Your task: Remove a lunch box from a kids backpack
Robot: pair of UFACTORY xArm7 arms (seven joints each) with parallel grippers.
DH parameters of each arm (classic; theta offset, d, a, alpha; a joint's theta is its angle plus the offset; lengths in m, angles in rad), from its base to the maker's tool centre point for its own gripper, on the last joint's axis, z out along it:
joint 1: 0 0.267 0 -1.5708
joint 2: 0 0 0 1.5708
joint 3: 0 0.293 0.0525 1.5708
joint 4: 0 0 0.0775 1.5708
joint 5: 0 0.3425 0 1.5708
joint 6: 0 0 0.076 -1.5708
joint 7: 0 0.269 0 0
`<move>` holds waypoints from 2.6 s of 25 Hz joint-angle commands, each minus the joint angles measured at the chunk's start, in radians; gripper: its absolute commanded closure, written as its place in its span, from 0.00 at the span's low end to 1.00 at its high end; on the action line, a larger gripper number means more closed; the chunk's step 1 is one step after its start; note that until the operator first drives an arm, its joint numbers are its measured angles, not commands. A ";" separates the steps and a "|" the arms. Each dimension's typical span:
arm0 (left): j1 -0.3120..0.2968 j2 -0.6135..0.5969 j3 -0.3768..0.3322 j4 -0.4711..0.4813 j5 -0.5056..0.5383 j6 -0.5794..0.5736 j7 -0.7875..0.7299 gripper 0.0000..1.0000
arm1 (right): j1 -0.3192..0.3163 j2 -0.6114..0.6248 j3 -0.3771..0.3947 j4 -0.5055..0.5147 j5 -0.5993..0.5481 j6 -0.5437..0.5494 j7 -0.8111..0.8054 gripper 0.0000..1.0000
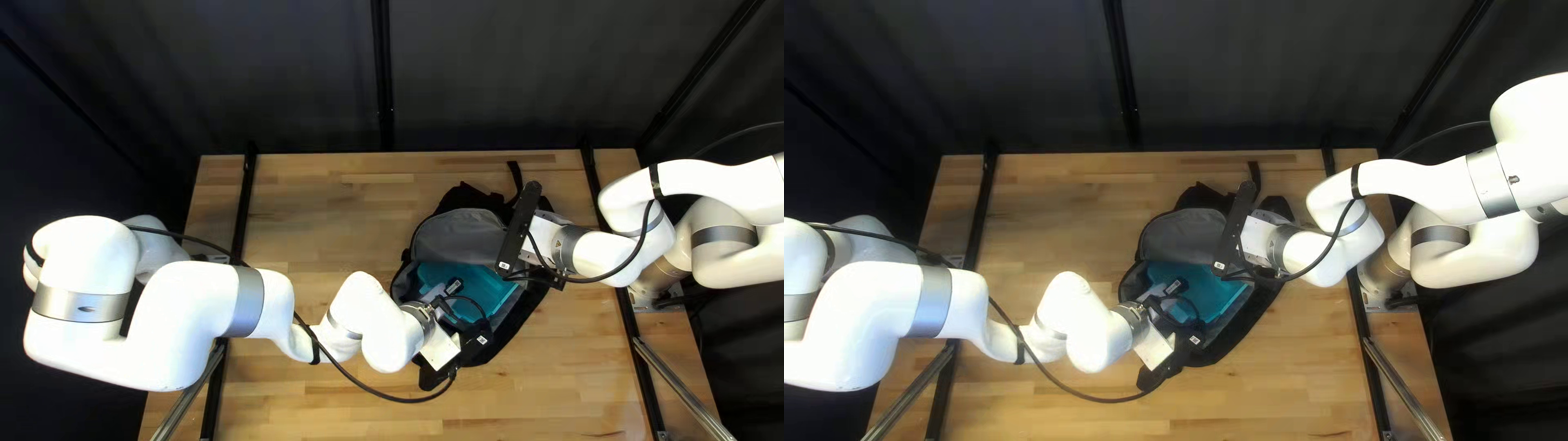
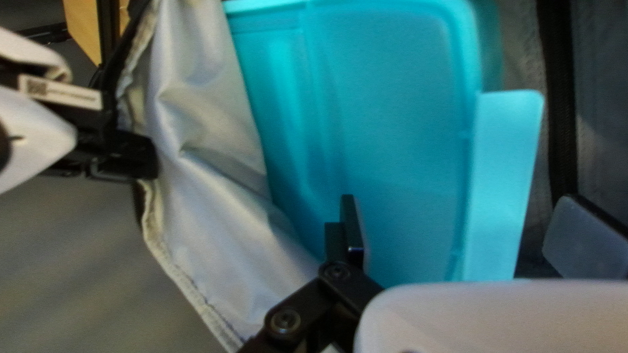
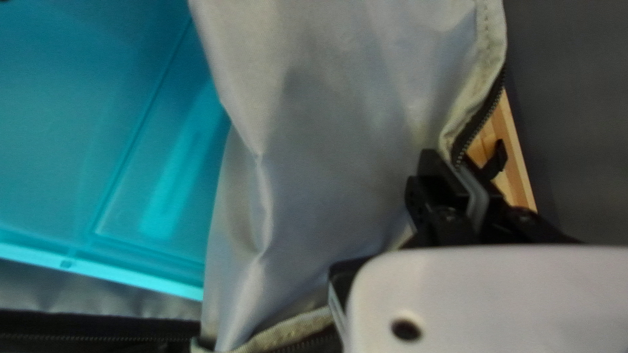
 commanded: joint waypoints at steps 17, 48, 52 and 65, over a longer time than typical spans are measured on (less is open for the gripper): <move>-0.045 -0.033 0.035 -0.023 0.037 -0.019 -0.074 0.00 | 0.000 0.000 0.000 0.000 0.000 0.000 0.000 1.00; -0.027 -0.023 0.049 -0.016 0.053 -0.043 -0.052 0.93 | 0.000 0.000 0.000 0.000 0.000 0.000 0.000 1.00; -0.025 -0.037 0.032 -0.006 0.042 -0.045 -0.059 1.00 | 0.000 0.000 0.000 0.000 0.000 0.000 0.000 1.00; -0.074 0.052 0.040 -0.009 0.036 0.049 -0.037 1.00 | 0.000 0.000 0.000 0.000 0.000 0.000 0.000 1.00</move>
